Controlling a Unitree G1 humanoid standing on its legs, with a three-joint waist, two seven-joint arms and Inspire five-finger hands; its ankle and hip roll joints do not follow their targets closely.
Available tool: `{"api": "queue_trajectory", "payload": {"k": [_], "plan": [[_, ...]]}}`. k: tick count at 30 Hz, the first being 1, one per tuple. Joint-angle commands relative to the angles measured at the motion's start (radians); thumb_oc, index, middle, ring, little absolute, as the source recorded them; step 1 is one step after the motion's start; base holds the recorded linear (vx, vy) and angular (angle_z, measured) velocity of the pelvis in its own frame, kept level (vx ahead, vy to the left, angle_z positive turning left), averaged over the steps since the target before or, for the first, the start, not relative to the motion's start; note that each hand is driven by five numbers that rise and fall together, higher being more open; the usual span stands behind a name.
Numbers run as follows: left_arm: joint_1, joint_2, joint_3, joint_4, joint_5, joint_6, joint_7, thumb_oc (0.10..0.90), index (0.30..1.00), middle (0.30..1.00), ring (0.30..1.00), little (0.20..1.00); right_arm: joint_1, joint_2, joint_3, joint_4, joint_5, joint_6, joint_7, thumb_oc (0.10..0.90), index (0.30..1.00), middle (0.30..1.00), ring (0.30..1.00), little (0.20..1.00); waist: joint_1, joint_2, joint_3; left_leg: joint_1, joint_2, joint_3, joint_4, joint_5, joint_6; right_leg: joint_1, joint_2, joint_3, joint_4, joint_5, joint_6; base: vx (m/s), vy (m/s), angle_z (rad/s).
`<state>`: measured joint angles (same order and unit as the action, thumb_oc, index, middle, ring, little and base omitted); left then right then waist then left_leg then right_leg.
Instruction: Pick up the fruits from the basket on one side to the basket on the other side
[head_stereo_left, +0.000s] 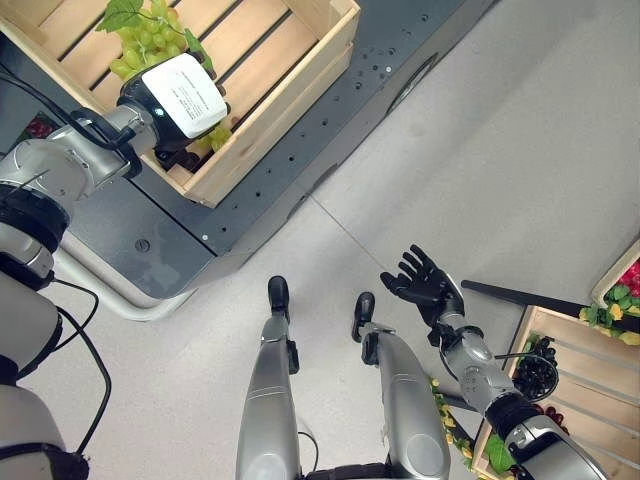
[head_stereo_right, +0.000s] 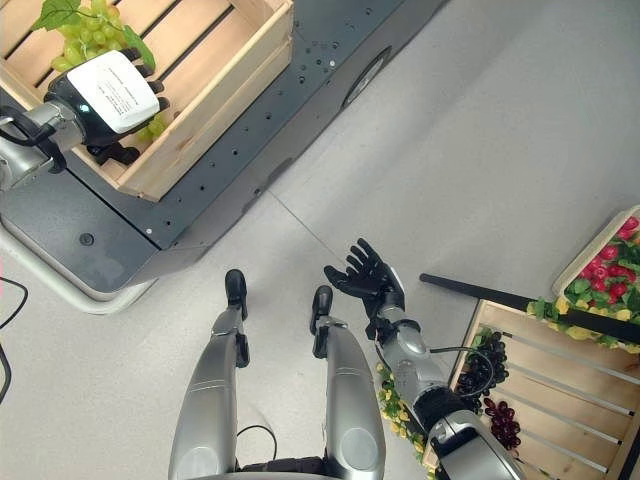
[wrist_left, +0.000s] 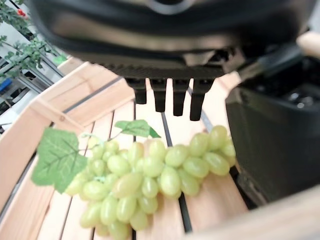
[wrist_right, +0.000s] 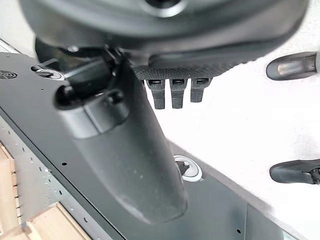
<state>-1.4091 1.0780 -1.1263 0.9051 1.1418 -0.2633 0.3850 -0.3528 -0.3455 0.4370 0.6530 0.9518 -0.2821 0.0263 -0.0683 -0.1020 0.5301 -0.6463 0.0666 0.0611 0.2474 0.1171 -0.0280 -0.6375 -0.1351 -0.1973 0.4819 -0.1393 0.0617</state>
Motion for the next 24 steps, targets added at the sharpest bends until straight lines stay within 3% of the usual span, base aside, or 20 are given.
{"api": "queue_trajectory", "payload": {"k": [1,10,16,17,18,19,24], "plan": [[-0.043,0.035,0.04,0.035,-0.005,0.088,-0.023,0.8,0.9,0.9,0.9,0.9,0.024,-0.059,-0.076,-0.102,0.045,-0.066,0.046,0.8,0.9,0.9,0.9,0.9,0.002,0.015,-0.01,0.026,-0.018,0.061,0.108,-0.154,0.025,0.01,0.014,0.024,-0.107,0.158,0.038,-0.01,0.015,0.05],[-0.051,0.018,0.046,0.082,0.032,0.184,-0.09,0.8,0.9,0.9,0.9,0.9,0.023,-0.058,-0.084,-0.17,0.081,-0.099,0.036,0.8,0.9,0.9,0.9,0.9,-0.002,-0.012,-0.01,-0.035,-0.014,0.054,0.118,-0.152,0.026,-0.04,0.018,0.012,-0.103,0.168,0.039,-0.01,0.019,0.02],[-0.05,0.022,0.048,0.086,0.053,0.285,-0.149,0.8,0.9,0.9,0.9,0.9,0.036,-0.053,-0.099,-0.216,0.104,-0.131,0.036,0.8,0.9,0.9,0.9,0.9,-0.003,-0.021,-0.01,-0.068,-0.013,0.051,0.127,-0.156,0.03,-0.072,0.019,0.009,-0.089,0.171,0.042,-0.02,0.011,0.0],[-0.048,0.022,0.05,0.084,0.055,0.29,-0.151,0.726,0.789,0.789,0.789,0.789,0.037,-0.052,-0.102,-0.217,0.104,-0.133,0.038,0.8,0.9,0.9,0.9,0.9,-0.003,-0.021,-0.01,-0.069,-0.014,0.05,0.128,-0.157,0.031,-0.074,0.019,0.009,-0.087,0.171,0.042,0.0,0.0,0.0],[-0.045,0.023,0.053,0.077,0.056,0.298,-0.144,0.453,0.38,0.38,0.38,0.38,0.037,-0.049,-0.104,-0.224,0.103,-0.135,0.037,0.8,0.9,0.9,0.9,0.9,-0.002,-0.022,-0.01,-0.069,-0.013,0.05,0.129,-0.159,0.031,-0.074,0.018,0.007,-0.085,0.17,0.043,0.0,0.0,0.0],[-0.044,0.023,0.054,0.076,0.057,0.301,-0.141,0.4,0.3,0.3,0.3,0.3,0.038,-0.049,-0.104,-0.228,0.104,-0.137,0.035,0.8,0.9,0.9,0.9,0.9,-0.002,-0.022,-0.01,-0.069,-0.013,0.05,0.13,-0.16,0.032,-0.074,0.018,0.007,-0.085,0.17,0.044,0.0,0.0,0.0],[-0.033,0.031,0.07,0.057,0.06,0.281,-0.109,0.4,0.3,0.3,0.3,0.3,0.045,-0.039,-0.117,-0.248,0.111,-0.149,0.041,0.8,0.9,0.9,0.9,0.9,0.002,-0.027,-0.01,-0.061,-0.012,0.047,0.136,-0.168,0.033,-0.062,0.016,0.003,-0.084,0.168,0.045,-0.02,-0.015,0.05]]}}
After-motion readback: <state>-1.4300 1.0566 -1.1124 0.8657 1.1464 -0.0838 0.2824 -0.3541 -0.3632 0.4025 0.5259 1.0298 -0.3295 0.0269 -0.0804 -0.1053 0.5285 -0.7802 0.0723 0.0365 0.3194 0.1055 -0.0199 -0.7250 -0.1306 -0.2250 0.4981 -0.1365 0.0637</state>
